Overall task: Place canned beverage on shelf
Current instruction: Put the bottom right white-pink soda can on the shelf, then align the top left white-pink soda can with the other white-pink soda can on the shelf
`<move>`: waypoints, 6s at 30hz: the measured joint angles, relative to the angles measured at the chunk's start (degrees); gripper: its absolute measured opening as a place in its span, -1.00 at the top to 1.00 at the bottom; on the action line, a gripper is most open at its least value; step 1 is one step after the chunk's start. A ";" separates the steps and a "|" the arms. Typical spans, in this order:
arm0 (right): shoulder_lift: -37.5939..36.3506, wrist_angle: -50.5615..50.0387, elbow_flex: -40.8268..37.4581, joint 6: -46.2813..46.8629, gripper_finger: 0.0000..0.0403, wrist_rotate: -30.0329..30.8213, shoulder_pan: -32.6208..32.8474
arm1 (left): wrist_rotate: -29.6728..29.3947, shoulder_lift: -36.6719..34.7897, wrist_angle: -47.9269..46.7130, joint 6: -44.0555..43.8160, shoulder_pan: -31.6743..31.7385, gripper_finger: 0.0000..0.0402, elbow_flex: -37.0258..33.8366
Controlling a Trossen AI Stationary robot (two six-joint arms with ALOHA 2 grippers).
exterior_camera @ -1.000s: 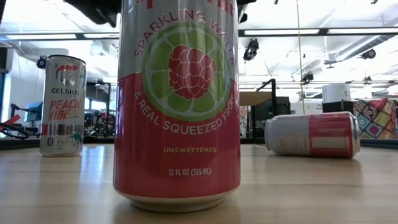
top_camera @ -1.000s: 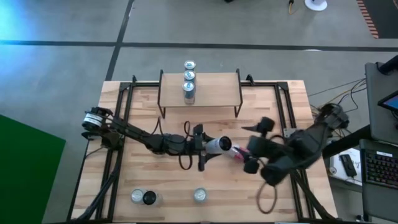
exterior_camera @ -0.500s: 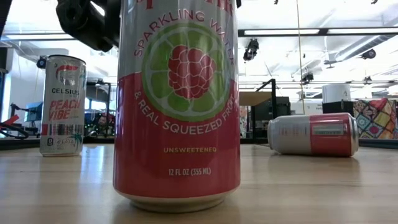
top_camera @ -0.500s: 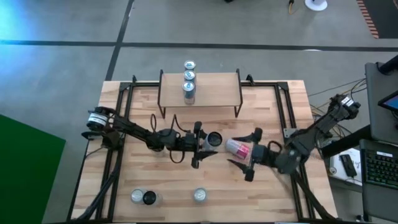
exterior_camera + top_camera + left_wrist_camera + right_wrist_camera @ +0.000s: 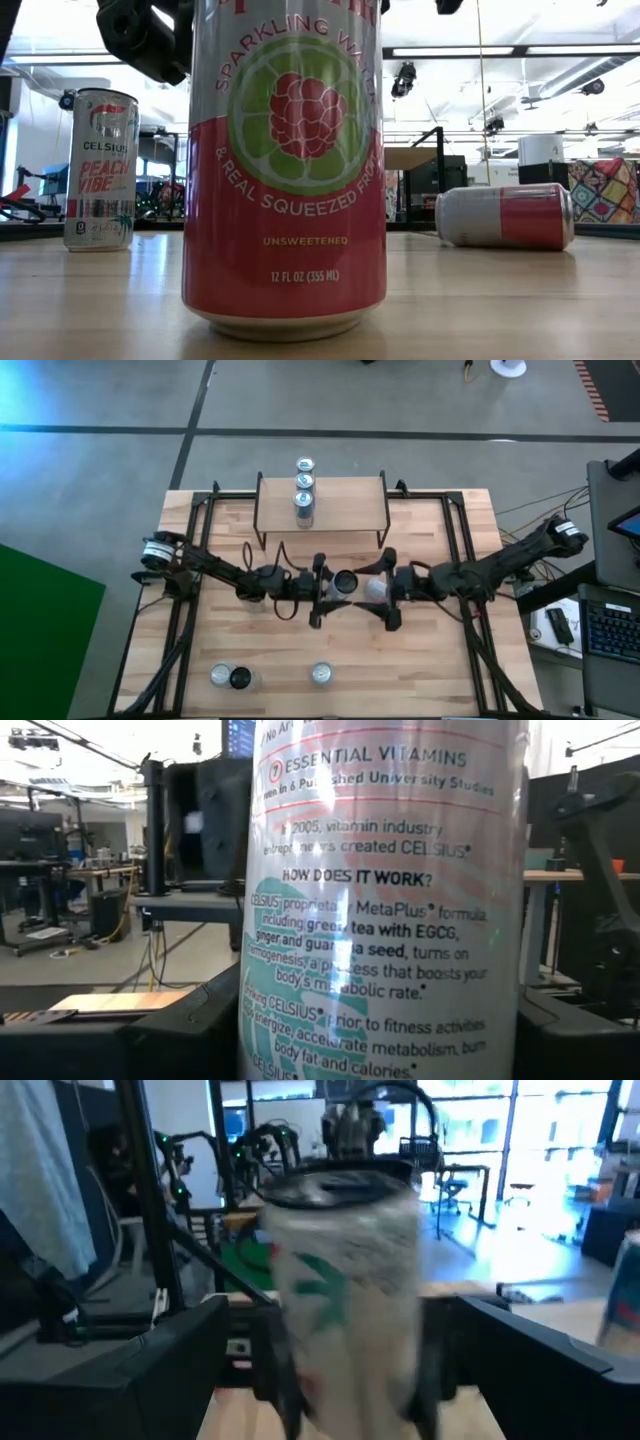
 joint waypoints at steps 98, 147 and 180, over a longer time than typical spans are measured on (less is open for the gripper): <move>35.97 -20.49 41.12 -5.81 -0.44 -51.50 -60.87 | -36.21 -30.65 -21.53 7.87 8.01 -0.41 -21.49; -15.33 5.73 -22.29 1.66 -0.62 -22.69 -33.98 | -35.80 -31.73 -18.41 13.69 0.23 -0.41 -20.33; 7.72 21.60 -17.51 1.24 -0.62 -23.18 -16.32 | -61.73 -27.54 -100.95 -45.08 -30.26 -0.25 7.94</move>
